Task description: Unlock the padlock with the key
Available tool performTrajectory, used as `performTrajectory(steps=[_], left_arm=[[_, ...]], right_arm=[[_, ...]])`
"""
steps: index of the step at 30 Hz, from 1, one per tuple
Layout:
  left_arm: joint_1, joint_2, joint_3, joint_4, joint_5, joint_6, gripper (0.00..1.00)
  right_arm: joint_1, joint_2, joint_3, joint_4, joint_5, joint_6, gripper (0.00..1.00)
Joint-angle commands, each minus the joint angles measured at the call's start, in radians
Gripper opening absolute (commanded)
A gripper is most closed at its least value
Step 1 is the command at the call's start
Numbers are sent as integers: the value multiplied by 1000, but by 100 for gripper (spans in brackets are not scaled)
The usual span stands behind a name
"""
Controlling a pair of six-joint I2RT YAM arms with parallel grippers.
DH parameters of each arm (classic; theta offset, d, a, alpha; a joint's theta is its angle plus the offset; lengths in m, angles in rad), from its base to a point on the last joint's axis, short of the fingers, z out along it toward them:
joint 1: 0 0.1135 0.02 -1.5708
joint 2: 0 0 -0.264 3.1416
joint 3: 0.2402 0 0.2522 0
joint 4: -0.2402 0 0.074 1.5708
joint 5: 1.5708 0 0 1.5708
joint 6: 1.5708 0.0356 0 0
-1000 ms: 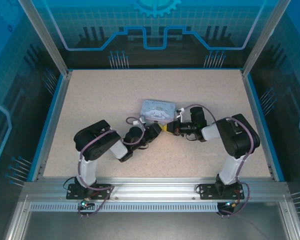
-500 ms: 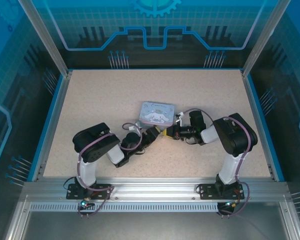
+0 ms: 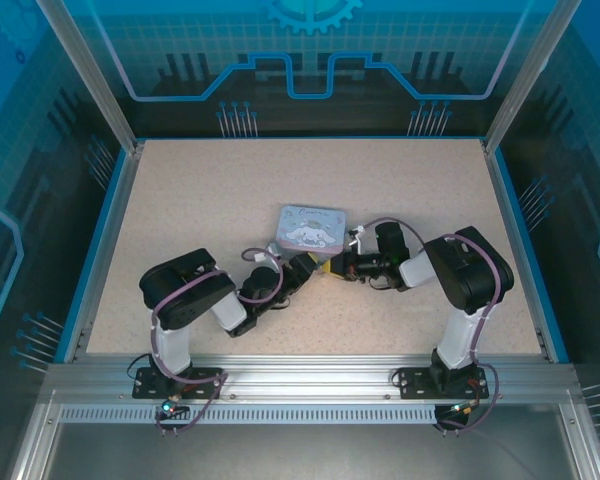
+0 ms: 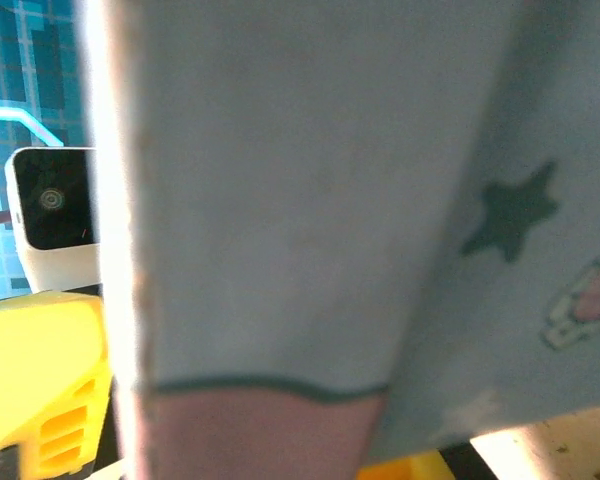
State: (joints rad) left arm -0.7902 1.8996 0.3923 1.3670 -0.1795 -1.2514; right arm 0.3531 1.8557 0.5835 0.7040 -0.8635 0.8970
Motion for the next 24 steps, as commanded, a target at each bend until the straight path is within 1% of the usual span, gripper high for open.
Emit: performTrajectory(steps=[1, 7, 14, 24], left_arm=[[-7, 28, 32, 32, -18, -36, 54], [-14, 58, 60, 32, -5, -55, 49], [-30, 59, 53, 32, -37, -62, 32], [-48, 78, 66, 32, -44, -73, 19]], right_arm=[[18, -10, 6, -14, 1, 1, 5], [24, -9, 7, -6, 4, 5, 5], [25, -11, 4, 0, 10, 12, 5], [30, -12, 8, 1, 11, 14, 5]])
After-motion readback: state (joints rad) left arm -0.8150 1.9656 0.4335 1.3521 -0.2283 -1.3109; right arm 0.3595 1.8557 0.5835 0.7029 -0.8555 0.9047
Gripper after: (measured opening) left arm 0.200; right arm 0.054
